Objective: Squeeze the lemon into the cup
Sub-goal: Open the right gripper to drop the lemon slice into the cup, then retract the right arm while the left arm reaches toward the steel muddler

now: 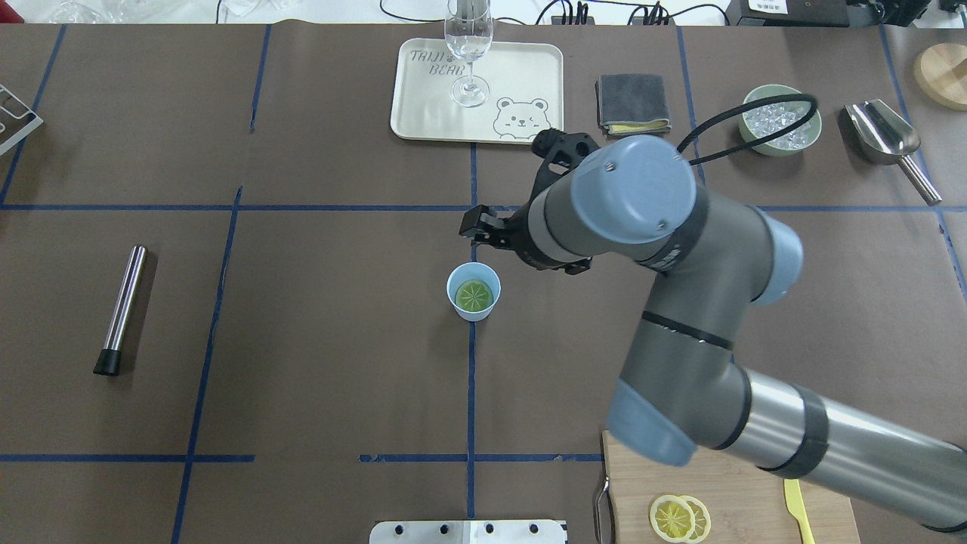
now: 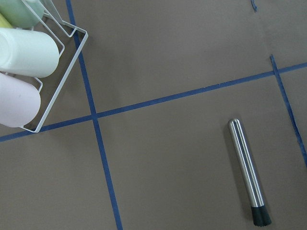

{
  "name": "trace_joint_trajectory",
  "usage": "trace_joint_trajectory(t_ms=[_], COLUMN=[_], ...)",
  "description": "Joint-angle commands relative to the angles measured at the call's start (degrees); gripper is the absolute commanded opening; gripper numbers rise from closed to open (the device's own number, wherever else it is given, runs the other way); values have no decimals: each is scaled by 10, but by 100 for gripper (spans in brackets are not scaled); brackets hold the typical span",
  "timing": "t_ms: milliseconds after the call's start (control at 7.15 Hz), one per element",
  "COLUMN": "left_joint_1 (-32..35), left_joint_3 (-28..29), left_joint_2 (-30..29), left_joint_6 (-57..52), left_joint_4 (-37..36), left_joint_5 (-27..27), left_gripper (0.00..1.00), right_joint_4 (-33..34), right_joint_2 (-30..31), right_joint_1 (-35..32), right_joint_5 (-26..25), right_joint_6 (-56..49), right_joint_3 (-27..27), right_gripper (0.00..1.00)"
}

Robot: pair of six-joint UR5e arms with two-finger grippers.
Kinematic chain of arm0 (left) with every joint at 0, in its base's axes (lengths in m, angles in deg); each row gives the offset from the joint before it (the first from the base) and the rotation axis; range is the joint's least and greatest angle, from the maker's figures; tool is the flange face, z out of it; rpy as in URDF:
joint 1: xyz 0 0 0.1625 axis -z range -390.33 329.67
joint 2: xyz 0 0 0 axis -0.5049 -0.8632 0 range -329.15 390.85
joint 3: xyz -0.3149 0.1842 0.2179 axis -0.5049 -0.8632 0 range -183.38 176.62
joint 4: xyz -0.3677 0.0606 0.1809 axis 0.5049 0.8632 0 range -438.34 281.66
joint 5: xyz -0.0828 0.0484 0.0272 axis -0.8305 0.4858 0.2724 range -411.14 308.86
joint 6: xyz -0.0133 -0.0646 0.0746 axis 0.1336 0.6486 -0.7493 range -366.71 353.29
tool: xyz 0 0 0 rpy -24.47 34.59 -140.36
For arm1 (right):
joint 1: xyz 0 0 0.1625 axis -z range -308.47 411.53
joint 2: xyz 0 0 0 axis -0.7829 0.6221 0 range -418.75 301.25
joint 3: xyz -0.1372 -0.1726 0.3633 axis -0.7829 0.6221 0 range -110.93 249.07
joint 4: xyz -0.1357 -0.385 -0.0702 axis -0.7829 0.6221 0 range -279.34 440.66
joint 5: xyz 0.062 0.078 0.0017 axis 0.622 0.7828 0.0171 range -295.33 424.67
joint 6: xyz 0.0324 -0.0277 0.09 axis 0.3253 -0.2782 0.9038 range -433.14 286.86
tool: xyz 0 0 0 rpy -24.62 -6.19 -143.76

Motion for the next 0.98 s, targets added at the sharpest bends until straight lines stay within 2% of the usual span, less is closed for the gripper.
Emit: trace_joint_trajectory(t_ms=[0,140,280,419,699,839], left_joint_1=[-113,-170,-240,-273,-319,-344], left_joint_3=[29,35,51,52,57,64], left_joint_2=[-2,-4,-17,-15,-21,-27], left_joint_6=[185,273,291,341,481,494], left_joint_4=[140,228,298,322,324,319], left_joint_5=[3,10,55,99,153,163], left_gripper=[100,100,100,100,100,100], right_joint_4=[1,0,-4,-4,-6,-6], right_joint_2=[104,148,196,227,276,280], right_joint_1=[-110,-159,-205,-246,-279,-283], right_joint_5=[132,168,201,243,254,253], right_joint_6=[-100,-180,-267,-337,-400,-411], right_joint_3=[-69,-74,-74,-70,-65,-64], right_gripper=[99,99,99,99,99,99])
